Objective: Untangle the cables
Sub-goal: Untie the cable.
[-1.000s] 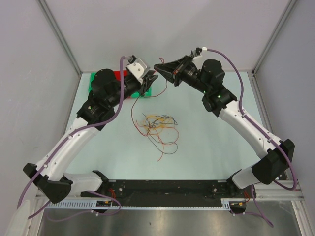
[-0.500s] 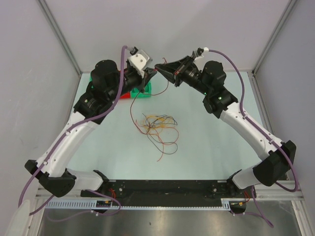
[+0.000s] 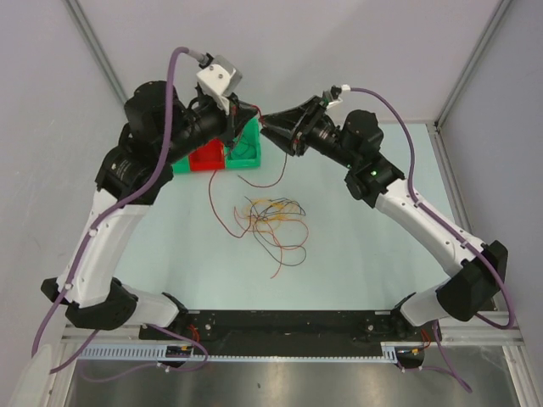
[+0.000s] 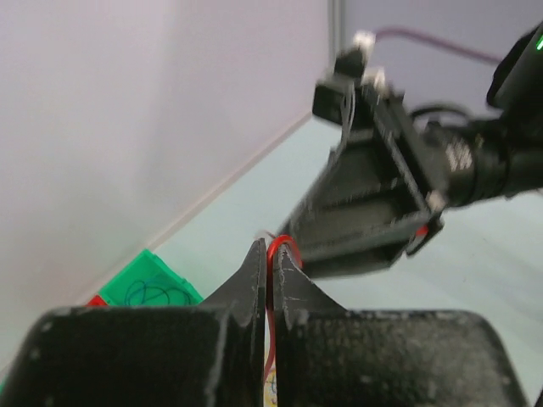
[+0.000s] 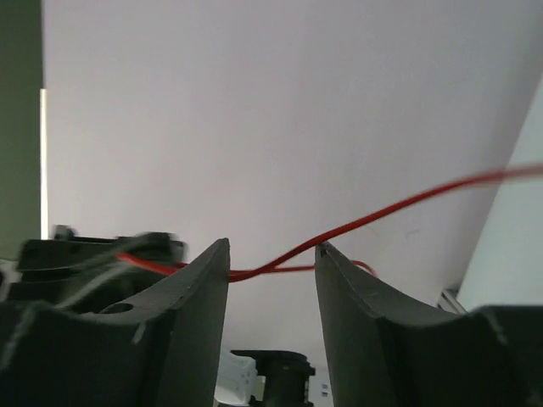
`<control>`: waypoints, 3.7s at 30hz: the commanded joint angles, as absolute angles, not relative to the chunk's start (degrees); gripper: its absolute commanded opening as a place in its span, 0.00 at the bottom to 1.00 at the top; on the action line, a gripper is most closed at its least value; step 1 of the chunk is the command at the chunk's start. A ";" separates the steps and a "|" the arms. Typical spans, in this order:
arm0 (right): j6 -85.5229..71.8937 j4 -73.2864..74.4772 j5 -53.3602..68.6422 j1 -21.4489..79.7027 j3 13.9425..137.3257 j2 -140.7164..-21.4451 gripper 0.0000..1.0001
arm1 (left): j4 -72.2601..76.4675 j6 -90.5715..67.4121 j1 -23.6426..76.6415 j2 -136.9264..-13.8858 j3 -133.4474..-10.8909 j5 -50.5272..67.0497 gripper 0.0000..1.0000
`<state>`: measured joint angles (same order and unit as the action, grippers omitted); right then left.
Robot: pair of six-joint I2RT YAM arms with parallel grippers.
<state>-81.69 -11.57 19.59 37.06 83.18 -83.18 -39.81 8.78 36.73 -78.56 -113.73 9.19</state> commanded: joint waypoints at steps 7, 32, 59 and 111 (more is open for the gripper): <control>-68.04 6.92 21.28 38.58 80.68 -83.15 0.57 | -34.01 6.94 36.56 -75.15 -115.58 3.69 0.00; -10.82 2.47 4.31 49.83 77.52 -65.38 0.89 | -45.35 -7.29 36.56 -79.80 -123.31 4.30 0.00; -7.91 -20.30 19.33 41.40 77.52 -73.92 1.00 | -47.28 -13.36 36.56 -79.37 -123.22 9.40 0.00; -7.13 -11.62 7.94 51.85 77.34 -75.06 0.81 | -38.58 -16.88 36.39 -78.66 -117.25 4.40 0.00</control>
<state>-9.82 -15.14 13.85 50.52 76.93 -78.30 -40.34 -16.47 36.58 -79.81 -116.99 6.15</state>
